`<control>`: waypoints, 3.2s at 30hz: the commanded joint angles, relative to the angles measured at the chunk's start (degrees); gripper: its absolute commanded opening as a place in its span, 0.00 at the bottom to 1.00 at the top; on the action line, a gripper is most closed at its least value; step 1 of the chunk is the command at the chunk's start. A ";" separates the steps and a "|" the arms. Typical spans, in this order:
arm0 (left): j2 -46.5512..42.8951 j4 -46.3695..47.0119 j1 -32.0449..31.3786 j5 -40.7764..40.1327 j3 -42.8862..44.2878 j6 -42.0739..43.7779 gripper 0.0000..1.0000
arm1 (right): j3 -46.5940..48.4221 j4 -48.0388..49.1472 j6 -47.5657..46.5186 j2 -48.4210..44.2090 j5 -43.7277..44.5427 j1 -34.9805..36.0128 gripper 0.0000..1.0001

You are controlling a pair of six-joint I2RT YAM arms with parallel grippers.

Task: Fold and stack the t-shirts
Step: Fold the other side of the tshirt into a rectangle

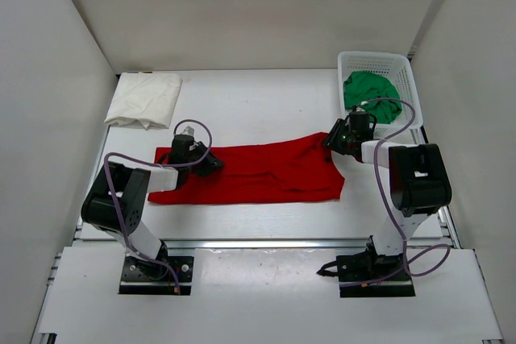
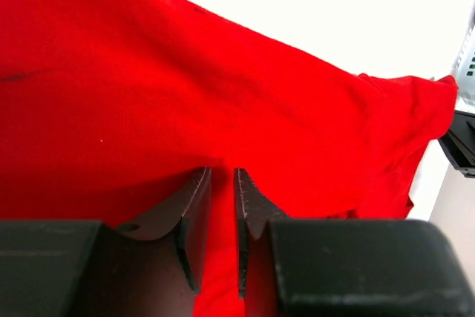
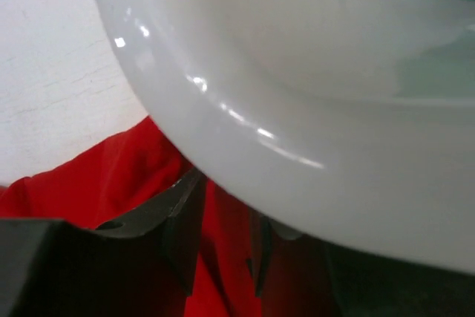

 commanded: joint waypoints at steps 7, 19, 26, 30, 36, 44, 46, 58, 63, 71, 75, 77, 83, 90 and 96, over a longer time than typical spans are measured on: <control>0.41 0.47 1.00 0.04 -0.41 0.39 0.29 | 5.01 2.47 -0.59 3.79 2.17 -0.16 0.26; -1.87 0.82 1.89 0.12 -2.87 -0.14 0.28 | 1.14 3.24 -1.73 -2.62 9.65 3.00 0.25; -1.88 0.73 1.62 0.21 -2.34 -0.58 0.28 | 4.74 3.33 -0.77 1.94 7.19 2.83 0.25; -1.35 1.34 3.20 0.13 -2.52 -0.84 0.28 | 5.36 3.42 -0.33 3.00 6.75 1.95 0.24; -1.44 0.47 2.24 -0.31 -2.43 0.03 0.27 | 6.33 4.92 -0.15 4.58 5.43 1.78 0.16; -1.35 -0.50 2.41 -1.28 -2.52 0.39 0.27 | 7.03 5.10 -0.42 5.29 5.61 1.34 0.26; -1.26 -1.02 3.02 -1.55 -2.61 0.56 0.26 | 7.65 5.27 0.01 6.16 4.73 1.25 0.24; -3.01 0.29 9.78 3.19 -5.68 -1.72 0.23 | 6.60 3.43 -0.77 2.48 5.34 0.02 0.00; -2.14 2.84 15.42 8.73 -7.96 -4.18 0.22 | 5.80 0.96 -1.73 -0.96 4.73 -2.79 0.01; -3.63 -0.67 18.40 7.86 -5.51 -1.63 0.23 | 11.68 -4.66 -4.28 1.33 1.66 -4.99 0.00; -3.72 -1.73 17.71 6.98 -4.81 -0.75 0.22 | 18.08 -6.85 -6.12 5.01 -1.77 -4.99 0.00; -3.72 -1.46 17.71 6.98 -4.98 -0.93 0.22 | 20.29 -9.48 -7.62 5.89 -1.78 -4.12 0.12; -7.40 -5.06 12.53 4.61 -2.96 1.70 0.24 | 13.38 -11.34 -6.84 -2.35 0.77 -2.09 0.36; -6.20 -5.60 -10.03 -0.84 2.30 0.22 0.27 | -0.86 -4.32 -2.80 -11.93 -2.92 0.54 0.00; 5.66 3.27 -22.10 -0.14 9.77 -7.07 0.32 | -8.51 -4.14 -3.32 -16.50 -1.08 4.49 0.18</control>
